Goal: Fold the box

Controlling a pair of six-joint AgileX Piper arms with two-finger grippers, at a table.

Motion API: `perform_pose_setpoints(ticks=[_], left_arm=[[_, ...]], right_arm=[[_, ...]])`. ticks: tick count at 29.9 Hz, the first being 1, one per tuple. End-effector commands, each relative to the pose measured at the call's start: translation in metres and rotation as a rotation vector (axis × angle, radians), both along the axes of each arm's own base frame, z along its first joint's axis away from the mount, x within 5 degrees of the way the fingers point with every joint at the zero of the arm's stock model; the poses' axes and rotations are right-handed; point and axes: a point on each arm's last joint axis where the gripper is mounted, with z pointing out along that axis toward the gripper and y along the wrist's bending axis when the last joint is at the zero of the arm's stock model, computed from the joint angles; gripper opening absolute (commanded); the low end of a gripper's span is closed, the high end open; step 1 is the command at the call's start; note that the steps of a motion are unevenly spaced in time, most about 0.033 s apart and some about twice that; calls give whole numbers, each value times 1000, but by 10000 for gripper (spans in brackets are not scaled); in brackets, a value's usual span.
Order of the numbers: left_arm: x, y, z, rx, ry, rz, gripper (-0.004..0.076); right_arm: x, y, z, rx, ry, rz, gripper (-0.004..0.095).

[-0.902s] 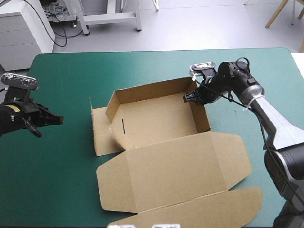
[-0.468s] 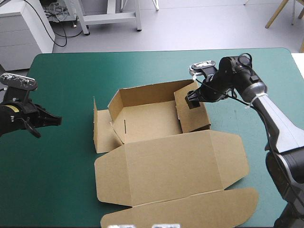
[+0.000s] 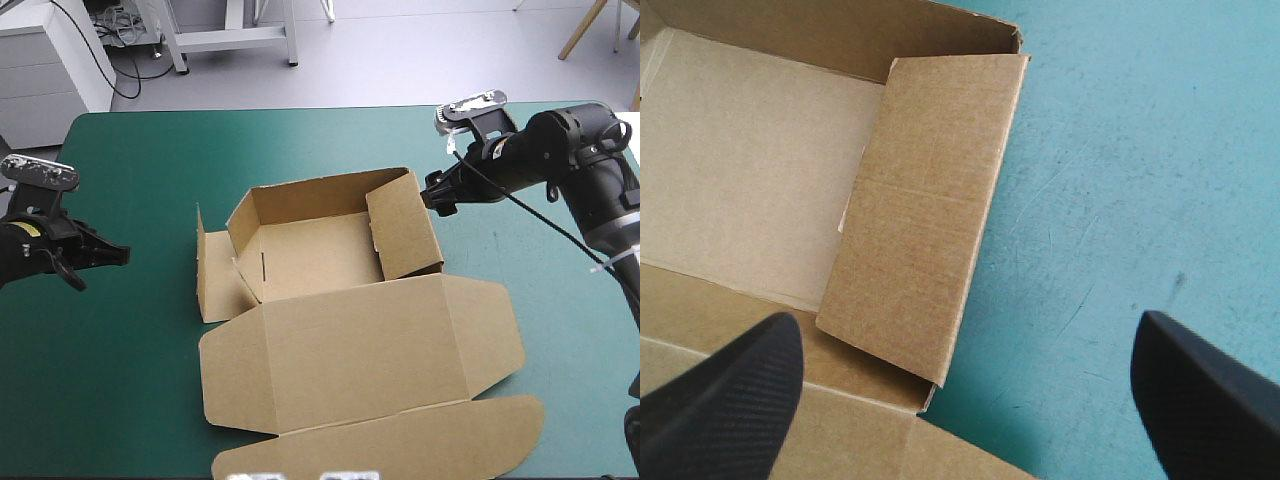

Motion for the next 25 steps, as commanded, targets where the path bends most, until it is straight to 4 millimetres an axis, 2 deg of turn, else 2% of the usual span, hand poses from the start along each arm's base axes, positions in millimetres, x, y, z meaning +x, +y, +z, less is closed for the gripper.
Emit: perform_pose_setpoints(ticks=[1,7,14,19,22,25], left_arm=[[-3,-1,13,-15,-85,4,-10],[-3,-3,13,-34,-87,-1,-10],[-3,-4,13,-43,-85,-8,-10],[-3,-4,13,-53,-88,-7,-10],[-3,-4,13,-53,-88,-7,-10],[-3,-4,13,-53,-88,-7,-10]], right_arm=[[-4,-1,16,21,-78,-2,823],[24,7,-15,-5,17,-2,824],[70,20,-77,-45,161,1,818],[91,27,-116,-56,251,8,761],[96,29,-127,-56,277,13,707],[99,30,-133,-55,279,11,604]])
